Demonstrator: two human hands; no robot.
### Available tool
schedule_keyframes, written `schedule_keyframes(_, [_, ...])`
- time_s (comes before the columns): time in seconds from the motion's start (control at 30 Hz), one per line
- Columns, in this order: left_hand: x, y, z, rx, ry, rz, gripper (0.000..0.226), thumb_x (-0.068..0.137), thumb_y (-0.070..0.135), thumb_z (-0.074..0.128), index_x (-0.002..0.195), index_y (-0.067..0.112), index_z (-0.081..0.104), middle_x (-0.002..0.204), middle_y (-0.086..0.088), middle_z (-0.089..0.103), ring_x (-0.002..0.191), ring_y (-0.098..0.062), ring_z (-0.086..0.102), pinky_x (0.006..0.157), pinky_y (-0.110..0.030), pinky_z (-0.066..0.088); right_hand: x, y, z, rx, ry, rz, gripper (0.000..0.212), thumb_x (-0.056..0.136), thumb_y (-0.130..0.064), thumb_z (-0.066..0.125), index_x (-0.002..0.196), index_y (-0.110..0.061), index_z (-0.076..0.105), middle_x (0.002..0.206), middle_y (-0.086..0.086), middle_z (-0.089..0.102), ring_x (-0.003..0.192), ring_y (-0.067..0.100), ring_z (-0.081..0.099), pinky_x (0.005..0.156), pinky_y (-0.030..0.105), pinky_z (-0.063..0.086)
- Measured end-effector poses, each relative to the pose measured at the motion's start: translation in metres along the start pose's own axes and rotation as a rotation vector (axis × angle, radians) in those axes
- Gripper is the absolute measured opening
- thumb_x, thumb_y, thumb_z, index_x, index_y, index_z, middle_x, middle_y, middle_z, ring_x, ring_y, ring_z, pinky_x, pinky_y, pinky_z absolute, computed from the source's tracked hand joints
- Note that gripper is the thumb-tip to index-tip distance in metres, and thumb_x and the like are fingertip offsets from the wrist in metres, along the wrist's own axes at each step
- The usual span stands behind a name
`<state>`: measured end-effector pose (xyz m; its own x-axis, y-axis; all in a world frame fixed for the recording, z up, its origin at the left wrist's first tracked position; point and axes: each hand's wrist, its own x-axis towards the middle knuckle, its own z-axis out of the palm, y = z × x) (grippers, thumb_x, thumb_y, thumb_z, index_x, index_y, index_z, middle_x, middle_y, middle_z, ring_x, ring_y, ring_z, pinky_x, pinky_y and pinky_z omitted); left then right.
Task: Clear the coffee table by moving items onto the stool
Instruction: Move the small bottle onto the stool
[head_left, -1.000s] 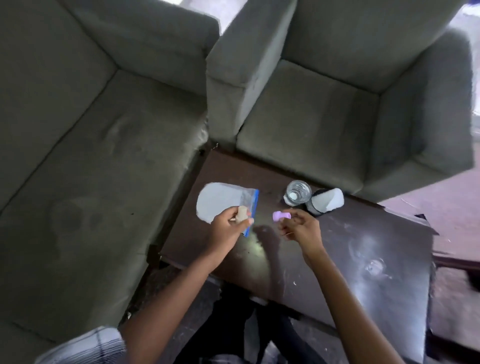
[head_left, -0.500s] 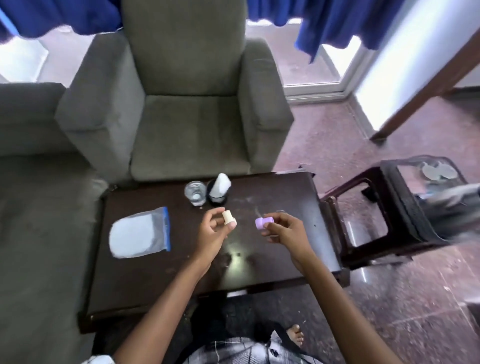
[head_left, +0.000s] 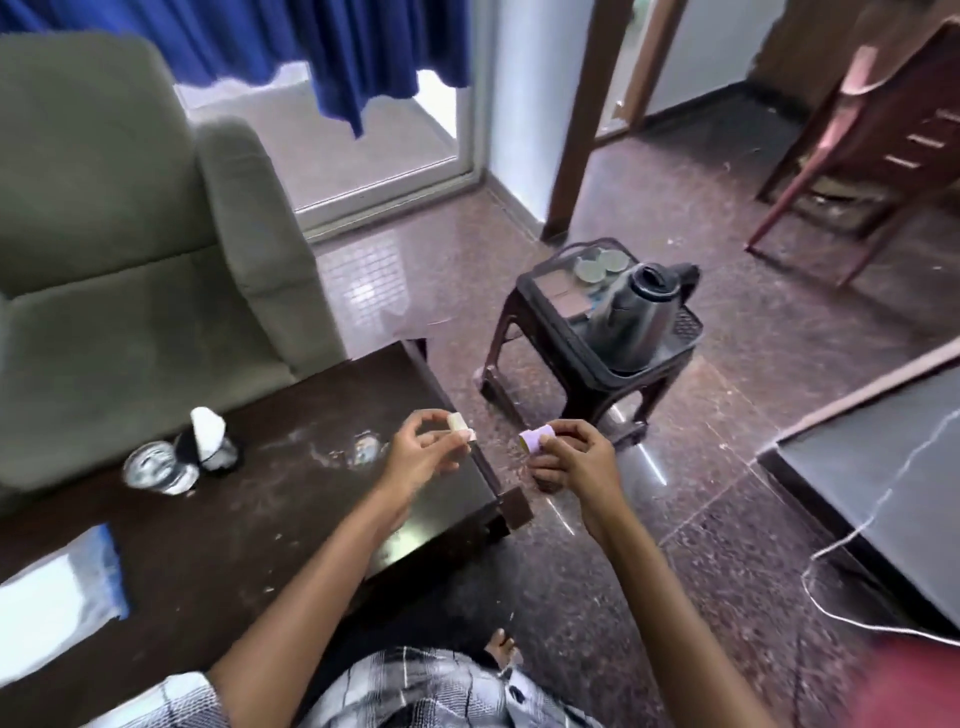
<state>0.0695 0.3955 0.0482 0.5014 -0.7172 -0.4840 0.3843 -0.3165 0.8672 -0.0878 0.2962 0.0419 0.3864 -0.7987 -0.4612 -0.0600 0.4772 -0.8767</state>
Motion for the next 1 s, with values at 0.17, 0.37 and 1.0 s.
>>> schedule_keyframes(0.17, [0.035, 0.013, 0.068, -0.002, -0.086, -0.046, 0.022, 0.085, 0.0, 0.06, 0.088, 0.019, 0.049, 0.082, -0.004, 0.062, 0.059, -0.012, 0.063, 0.057, -0.024, 0.047, 0.024, -0.021, -0.044, 0.071, 0.049, -0.006, 0.01, 0.088, 0.004, 0.054, 0.092, -0.006, 0.053, 0.071, 0.012, 0.061, 0.046, 0.012, 0.063, 0.046, 0.021, 0.053])
schedule_keyframes(0.37, [0.087, 0.023, 0.131, -0.046, -0.149, -0.102, 0.022, 0.088, 0.003, 0.057, 0.098, 0.023, 0.052, 0.092, -0.004, 0.065, 0.073, -0.014, 0.063, 0.064, -0.026, 0.046, 0.078, -0.044, -0.091, -0.015, 0.078, -0.008, 0.018, 0.086, 0.004, 0.056, 0.103, -0.002, 0.057, 0.074, 0.011, 0.061, 0.05, 0.008, 0.062, 0.047, 0.018, 0.052])
schedule_keyframes(1.0, [0.27, 0.114, 0.277, -0.166, 0.022, -0.108, 0.023, 0.09, 0.003, 0.05, 0.089, 0.024, 0.059, 0.082, -0.002, 0.062, 0.068, -0.011, 0.059, 0.057, -0.022, 0.045, 0.31, -0.19, -0.195, 0.052, 0.156, -0.011, 0.012, 0.082, -0.001, 0.065, 0.083, -0.006, 0.054, 0.069, 0.013, 0.062, 0.042, 0.011, 0.057, 0.041, 0.019, 0.047])
